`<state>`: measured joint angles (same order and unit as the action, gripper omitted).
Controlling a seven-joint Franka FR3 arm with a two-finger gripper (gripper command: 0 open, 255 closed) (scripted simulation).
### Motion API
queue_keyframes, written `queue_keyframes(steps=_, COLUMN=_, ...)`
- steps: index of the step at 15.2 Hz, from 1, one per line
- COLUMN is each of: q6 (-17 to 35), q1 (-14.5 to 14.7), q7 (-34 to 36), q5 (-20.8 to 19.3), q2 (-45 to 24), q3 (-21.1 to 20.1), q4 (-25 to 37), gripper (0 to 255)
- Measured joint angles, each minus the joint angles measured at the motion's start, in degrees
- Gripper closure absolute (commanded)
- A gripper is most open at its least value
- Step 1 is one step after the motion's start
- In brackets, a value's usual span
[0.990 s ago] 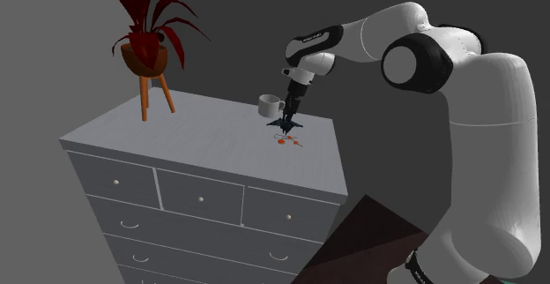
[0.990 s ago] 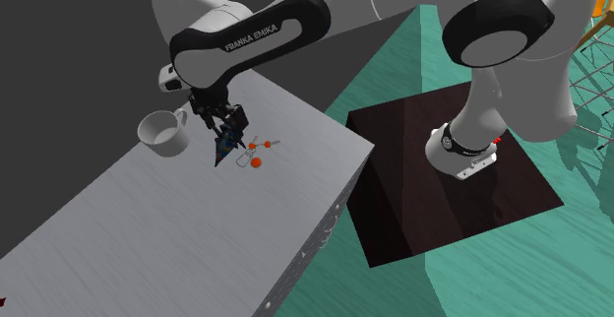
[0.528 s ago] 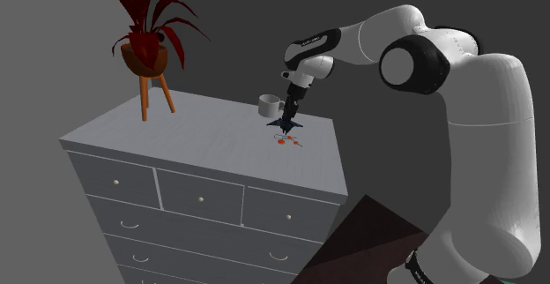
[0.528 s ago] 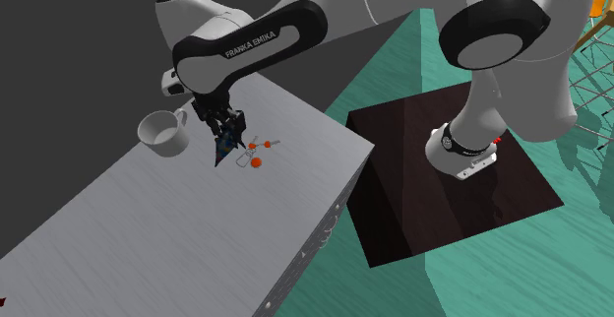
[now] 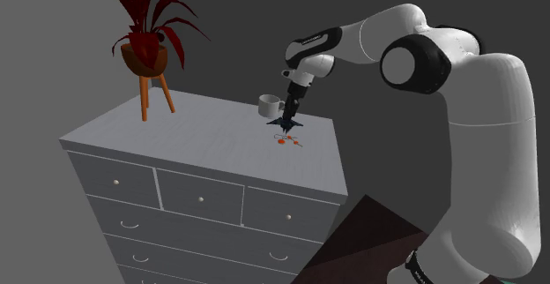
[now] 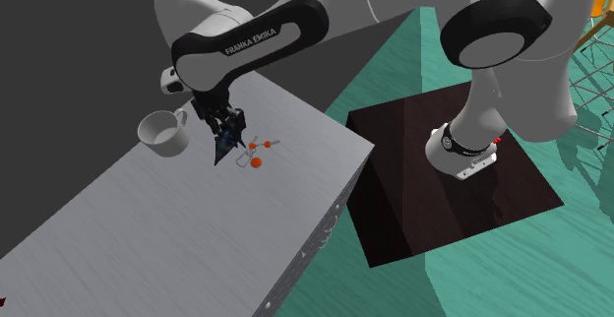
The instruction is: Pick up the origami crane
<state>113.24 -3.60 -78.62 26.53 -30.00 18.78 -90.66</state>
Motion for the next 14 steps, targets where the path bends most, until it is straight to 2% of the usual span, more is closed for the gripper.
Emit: queue_keyframes(steps=14, q6=-7.9, q1=0.0, q7=2.9, q5=-2.0, q2=3.4, q3=0.9, q4=5.2, gripper=255)
